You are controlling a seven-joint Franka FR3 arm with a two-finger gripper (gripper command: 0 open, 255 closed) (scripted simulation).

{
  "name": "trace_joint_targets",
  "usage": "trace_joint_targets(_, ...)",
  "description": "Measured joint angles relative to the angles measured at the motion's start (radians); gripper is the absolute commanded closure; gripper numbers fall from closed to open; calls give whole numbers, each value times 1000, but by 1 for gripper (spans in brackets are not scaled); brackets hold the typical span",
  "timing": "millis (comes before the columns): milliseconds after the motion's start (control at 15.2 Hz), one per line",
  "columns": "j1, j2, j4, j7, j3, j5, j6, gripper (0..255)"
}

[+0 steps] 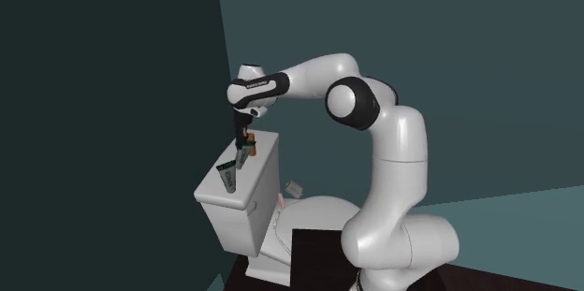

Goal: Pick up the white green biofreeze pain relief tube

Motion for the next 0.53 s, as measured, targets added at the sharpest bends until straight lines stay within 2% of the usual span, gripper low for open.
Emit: trace_joint_targets(528,-4,-30,66,4,13,17,-89,255)
